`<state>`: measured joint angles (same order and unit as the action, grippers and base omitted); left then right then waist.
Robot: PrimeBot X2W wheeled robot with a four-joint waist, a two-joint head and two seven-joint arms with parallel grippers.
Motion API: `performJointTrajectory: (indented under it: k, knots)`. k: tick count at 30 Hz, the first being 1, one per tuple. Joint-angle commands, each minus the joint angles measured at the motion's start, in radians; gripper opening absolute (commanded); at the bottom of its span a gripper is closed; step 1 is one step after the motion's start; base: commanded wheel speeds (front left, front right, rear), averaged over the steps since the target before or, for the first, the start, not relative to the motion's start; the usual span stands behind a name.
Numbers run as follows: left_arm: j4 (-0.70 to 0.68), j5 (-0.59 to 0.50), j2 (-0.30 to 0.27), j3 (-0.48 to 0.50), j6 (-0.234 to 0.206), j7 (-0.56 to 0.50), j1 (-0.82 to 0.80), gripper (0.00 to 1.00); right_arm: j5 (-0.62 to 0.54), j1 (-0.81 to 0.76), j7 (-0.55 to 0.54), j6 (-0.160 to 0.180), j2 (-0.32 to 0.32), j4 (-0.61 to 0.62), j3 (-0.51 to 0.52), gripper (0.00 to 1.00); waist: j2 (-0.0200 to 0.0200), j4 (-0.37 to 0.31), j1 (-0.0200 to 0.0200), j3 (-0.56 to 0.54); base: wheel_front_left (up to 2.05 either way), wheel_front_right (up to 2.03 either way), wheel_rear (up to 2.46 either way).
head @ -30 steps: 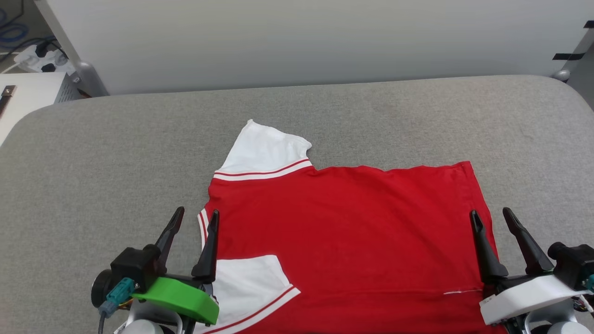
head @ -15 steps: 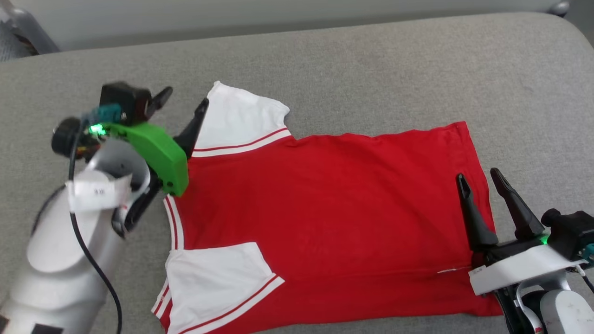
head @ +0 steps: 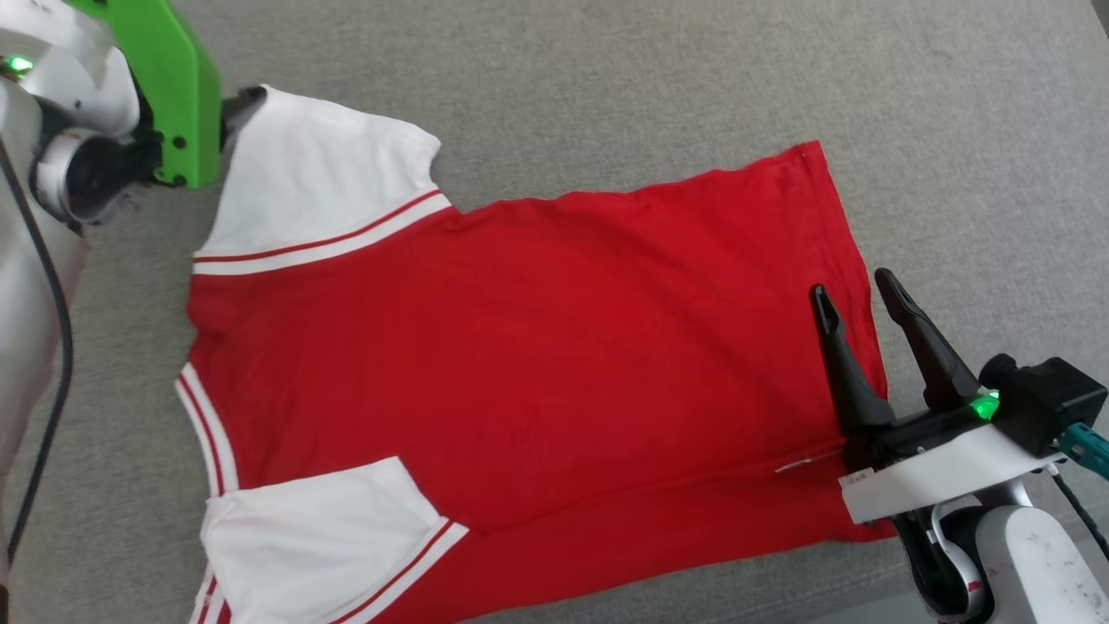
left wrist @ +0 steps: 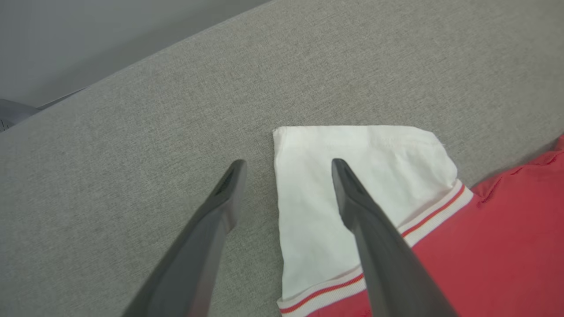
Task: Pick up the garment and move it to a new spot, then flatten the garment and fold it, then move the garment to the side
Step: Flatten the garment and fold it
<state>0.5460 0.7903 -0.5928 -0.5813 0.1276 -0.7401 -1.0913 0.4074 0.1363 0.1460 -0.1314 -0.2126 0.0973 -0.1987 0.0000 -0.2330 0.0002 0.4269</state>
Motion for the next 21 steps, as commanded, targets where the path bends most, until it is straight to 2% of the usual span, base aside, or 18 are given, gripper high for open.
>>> performJointTrajectory:
  k: [1, 8, 16, 17, 18, 19, 21]
  knots:
    - [0.021, 0.007, -0.011, -0.006, 0.003, -0.004, -0.033, 1.00, 0.006, 0.022, 0.010, 0.001, 0.008, -0.004, -0.008, 1.00, 0.0000, -0.063, -0.0002, 0.068, 0.00, 0.00, 0.00]
    - [0.166, 0.014, -0.014, -0.014, -0.006, -0.017, -0.092, 1.00, 0.018, 0.043, 0.022, 0.001, 0.016, -0.035, -0.033, 1.00, 0.0000, -0.094, -0.0002, 0.101, 0.00, 0.00, 0.00]
    - [0.254, 0.000, 0.003, -0.037, -0.007, -0.019, -0.107, 1.00, 0.020, 0.061, 0.024, 0.001, 0.024, -0.049, -0.031, 1.00, 0.0000, -0.107, -0.0002, 0.121, 0.00, 0.00, 0.00]
    - [0.267, 0.006, 0.006, -0.038, -0.008, -0.033, -0.103, 0.88, 0.020, 0.061, 0.024, 0.001, 0.025, -0.050, -0.032, 1.00, 0.0000, -0.106, -0.0002, 0.120, 0.00, 0.00, 0.00]
    - [0.276, 0.012, 0.009, -0.039, -0.008, -0.045, -0.101, 0.42, 0.021, 0.062, 0.025, 0.001, 0.024, -0.051, -0.031, 1.00, 0.0000, -0.105, -0.0002, 0.120, 0.00, 0.00, 0.00]
    - [0.283, 0.018, 0.012, -0.039, -0.008, -0.058, -0.099, 0.00, 0.021, 0.062, 0.024, 0.001, 0.024, -0.053, -0.030, 1.00, 0.0000, -0.104, -0.0002, 0.118, 0.00, 0.00, 0.00]
    - [0.290, 0.025, 0.015, -0.040, -0.008, -0.071, -0.097, 0.00, 0.020, 0.062, 0.024, 0.001, 0.023, -0.055, -0.026, 1.00, 0.0000, -0.099, -0.0002, 0.114, 0.00, 0.00, 0.00]
